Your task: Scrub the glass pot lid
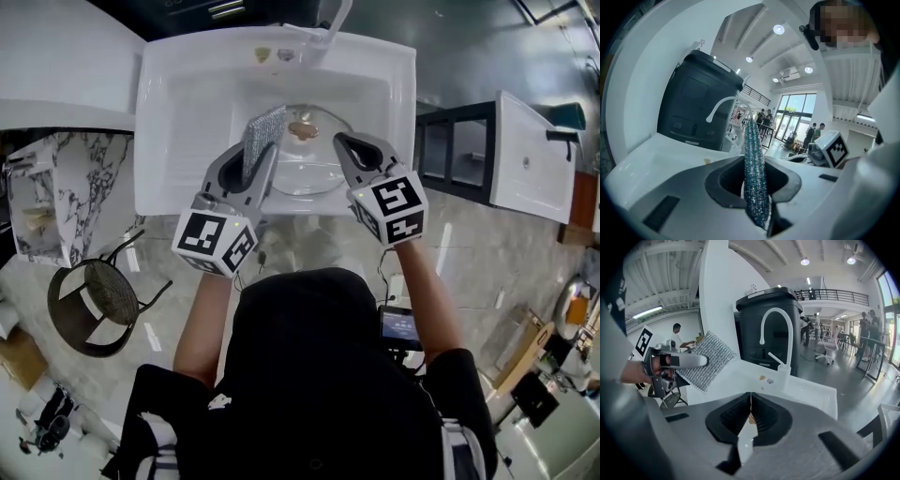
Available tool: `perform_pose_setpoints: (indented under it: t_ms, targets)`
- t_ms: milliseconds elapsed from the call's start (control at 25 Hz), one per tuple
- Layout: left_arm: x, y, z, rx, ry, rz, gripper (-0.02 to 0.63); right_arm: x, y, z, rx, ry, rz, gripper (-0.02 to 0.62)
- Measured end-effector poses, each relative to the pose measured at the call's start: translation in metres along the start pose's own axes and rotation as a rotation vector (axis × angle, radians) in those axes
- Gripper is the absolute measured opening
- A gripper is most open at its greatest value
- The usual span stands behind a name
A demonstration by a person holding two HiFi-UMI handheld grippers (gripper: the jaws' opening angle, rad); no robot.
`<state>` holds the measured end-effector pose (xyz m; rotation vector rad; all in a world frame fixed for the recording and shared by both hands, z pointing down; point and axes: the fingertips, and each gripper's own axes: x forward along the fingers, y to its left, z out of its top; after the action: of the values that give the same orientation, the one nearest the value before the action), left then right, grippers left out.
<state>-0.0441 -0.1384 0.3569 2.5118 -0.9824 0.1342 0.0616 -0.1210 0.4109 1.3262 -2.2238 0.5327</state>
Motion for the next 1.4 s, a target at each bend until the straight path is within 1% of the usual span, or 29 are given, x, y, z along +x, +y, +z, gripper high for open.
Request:
perform_pose_setpoints:
  t_ms: [120, 200, 280, 640, 800, 920, 1080, 1200, 1400]
  targets:
    - [0.003, 0.001, -0.009, -0.013, 0.019, -0.006, 0.075, 0.009, 0.003, -0.020, 0.004, 0.053, 0.034, 0.006]
    - [0.007, 0.003, -0.017, -0.014, 0.035, -0.005, 0.075, 0.015, 0.004, -0.032, 0.006, 0.085, 0.056, 0.031]
    - [0.010, 0.005, -0.026, -0.020, 0.052, -0.002, 0.075, 0.022, 0.005, -0.043, 0.008, 0.112, 0.074, 0.037]
    - [0.017, 0.015, -0.059, -0.022, 0.117, 0.023, 0.075, 0.047, 0.009, -0.084, 0.024, 0.227, 0.167, 0.117]
    - [0.021, 0.017, -0.068, -0.022, 0.130, 0.033, 0.075, 0.056, 0.008, -0.104, 0.031, 0.285, 0.213, 0.177]
    - [0.022, 0.021, -0.072, -0.023, 0.140, 0.042, 0.075, 0.063, 0.005, -0.117, 0.057, 0.326, 0.244, 0.258]
    - [0.022, 0.026, -0.080, -0.024, 0.157, 0.059, 0.075, 0.073, 0.004, -0.131, 0.083, 0.358, 0.271, 0.325]
    - [0.022, 0.029, -0.086, -0.032, 0.167, 0.071, 0.075, 0.078, 0.003, -0.146, 0.076, 0.404, 0.282, 0.345]
    - [0.025, 0.032, -0.091, -0.047, 0.170, 0.083, 0.075, 0.086, 0.000, -0.165, 0.084, 0.474, 0.288, 0.361]
